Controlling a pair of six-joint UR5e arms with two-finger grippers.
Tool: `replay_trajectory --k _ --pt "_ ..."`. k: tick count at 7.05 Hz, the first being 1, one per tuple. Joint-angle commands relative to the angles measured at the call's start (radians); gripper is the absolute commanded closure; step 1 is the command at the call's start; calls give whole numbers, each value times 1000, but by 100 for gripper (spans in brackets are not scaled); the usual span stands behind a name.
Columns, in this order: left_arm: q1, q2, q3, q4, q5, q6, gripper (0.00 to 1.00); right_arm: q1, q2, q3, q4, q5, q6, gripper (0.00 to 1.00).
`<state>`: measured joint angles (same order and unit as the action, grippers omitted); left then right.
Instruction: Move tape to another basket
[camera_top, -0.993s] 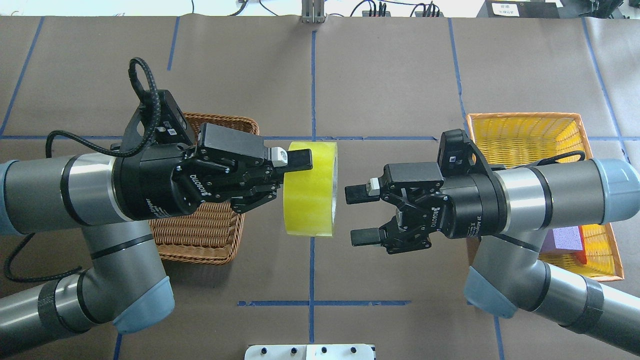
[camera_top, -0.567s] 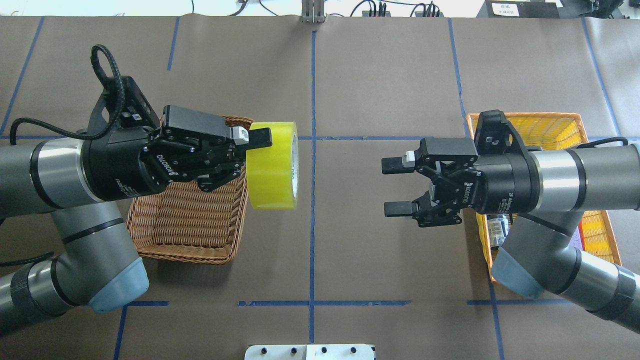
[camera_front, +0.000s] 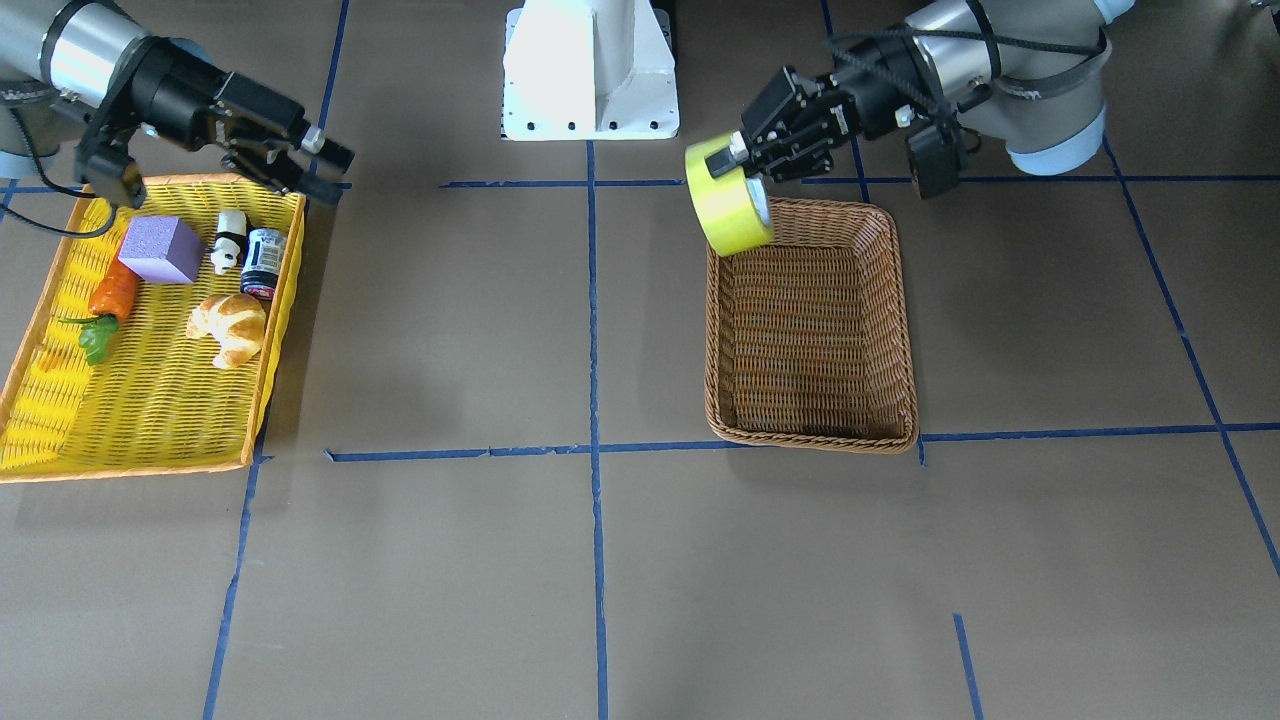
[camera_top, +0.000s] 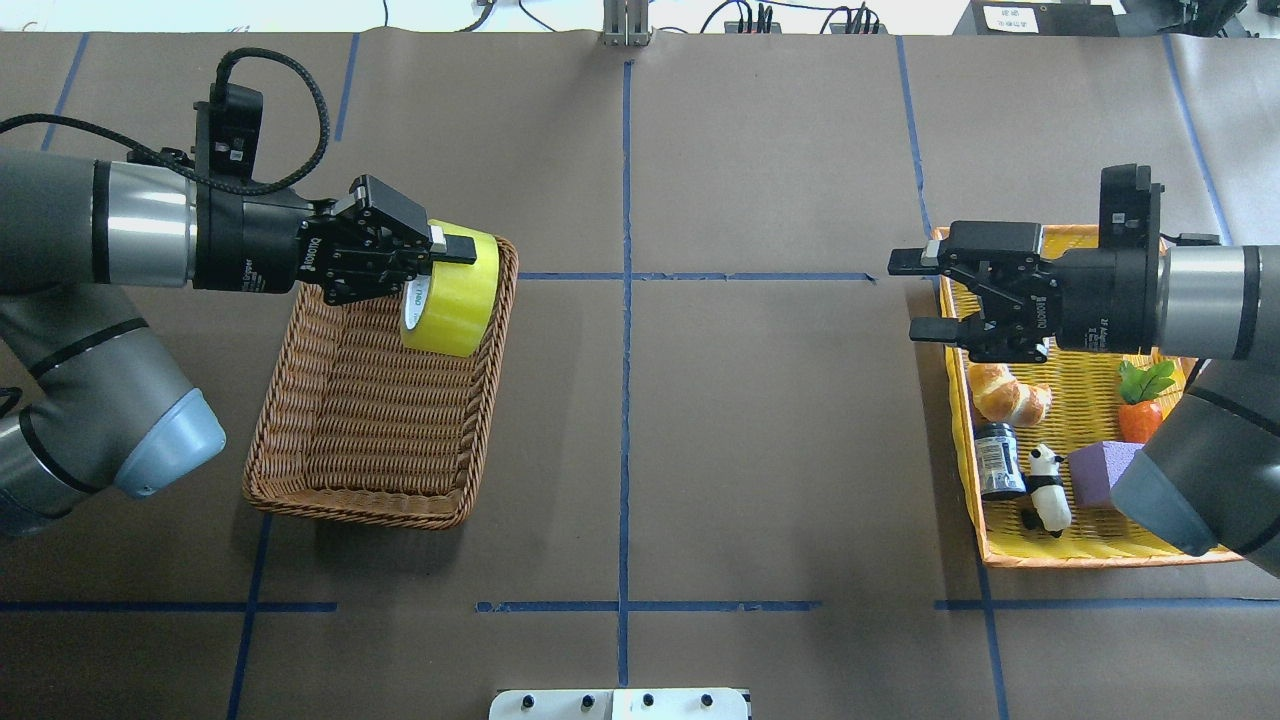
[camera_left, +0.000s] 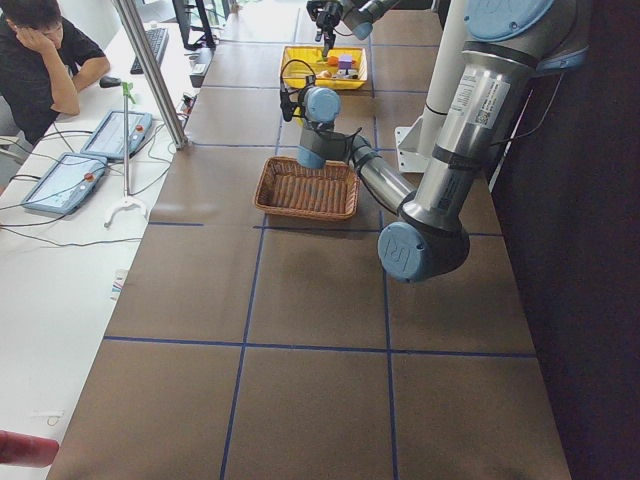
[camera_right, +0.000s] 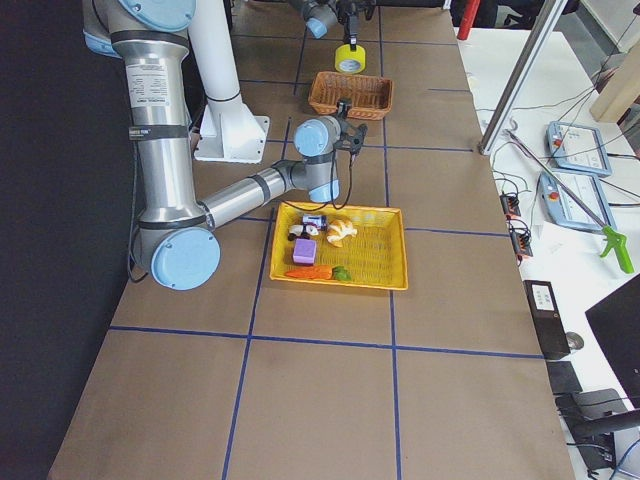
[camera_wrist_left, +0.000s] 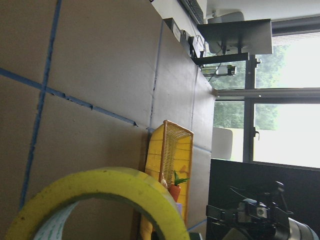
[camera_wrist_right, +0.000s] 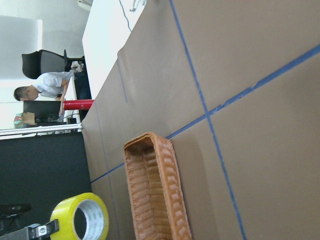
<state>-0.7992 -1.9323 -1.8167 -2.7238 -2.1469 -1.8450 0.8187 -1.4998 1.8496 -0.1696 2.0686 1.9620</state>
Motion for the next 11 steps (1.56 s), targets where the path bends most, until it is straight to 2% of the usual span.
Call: replay_trajectory --k 1,2,3,4,5,6,8,11 --pt "-14 3 -48 329 -22 177 100 95 -17 3 -185 84 -177 0" --pt "-11 3 -74 481 -19 257 100 152 -42 5 -267 152 -315 0" --pt "-6 -8 -122 686 -13 309 100 190 -46 7 -365 183 -431 0" --pt "12 -7 -174 866 33 401 100 201 -48 8 -469 183 -565 0" --pt "85 -16 -197 988 155 427 100 212 -48 10 -560 183 -691 0" --pt "145 -23 -190 1016 238 429 100 220 -48 13 -624 183 -777 0" --pt "175 -24 -130 1016 300 431 100 243 -48 42 -805 185 -978 0" --pt "190 -56 -14 1007 340 481 100 304 -34 167 -1246 182 -1336 0"
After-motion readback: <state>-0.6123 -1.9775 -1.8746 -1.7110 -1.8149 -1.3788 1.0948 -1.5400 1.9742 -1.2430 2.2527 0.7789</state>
